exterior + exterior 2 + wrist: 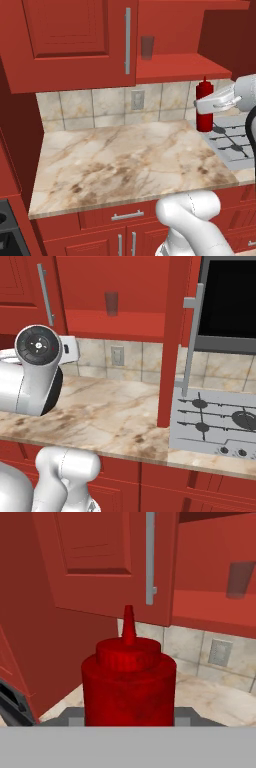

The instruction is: The dining table condiment station is running low on ketchup. Refill the condiment station by opening the cabinet and taking the ketchup from the cabinet and placing it on the dining table.

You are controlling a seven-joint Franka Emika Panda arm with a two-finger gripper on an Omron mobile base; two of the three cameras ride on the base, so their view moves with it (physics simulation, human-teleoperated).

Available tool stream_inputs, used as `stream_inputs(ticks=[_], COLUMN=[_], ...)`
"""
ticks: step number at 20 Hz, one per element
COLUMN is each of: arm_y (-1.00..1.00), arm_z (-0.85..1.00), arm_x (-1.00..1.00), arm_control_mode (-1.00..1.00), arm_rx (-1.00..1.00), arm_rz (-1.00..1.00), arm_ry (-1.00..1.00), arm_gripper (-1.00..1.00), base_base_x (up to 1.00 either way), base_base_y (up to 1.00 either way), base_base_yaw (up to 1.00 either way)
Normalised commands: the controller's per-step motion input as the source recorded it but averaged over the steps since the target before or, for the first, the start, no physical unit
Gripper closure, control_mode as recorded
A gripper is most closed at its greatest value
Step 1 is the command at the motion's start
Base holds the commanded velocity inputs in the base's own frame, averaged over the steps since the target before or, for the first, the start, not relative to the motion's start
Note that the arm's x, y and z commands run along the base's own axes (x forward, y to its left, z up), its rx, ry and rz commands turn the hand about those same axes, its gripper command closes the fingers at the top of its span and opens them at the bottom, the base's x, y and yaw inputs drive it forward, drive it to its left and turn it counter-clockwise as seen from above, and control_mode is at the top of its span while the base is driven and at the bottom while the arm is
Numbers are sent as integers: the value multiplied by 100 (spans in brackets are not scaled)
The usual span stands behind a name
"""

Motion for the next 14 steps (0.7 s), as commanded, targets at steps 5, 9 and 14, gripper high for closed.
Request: stream_inputs(ticks=[5, 9, 14], arm_y=[0, 0, 0], arm_z=[0, 0, 0], arm_x=[0, 0, 0], arm_control_mode=[100, 100, 100], arm_rx=[0, 0, 0], arm_rz=[0, 0, 0], arm_ry=[0, 0, 0], arm_gripper=[100, 100, 100], base_base_x=[0, -22, -53], base_base_y=[0, 10, 25], base_base_yaw=[0, 1, 12])
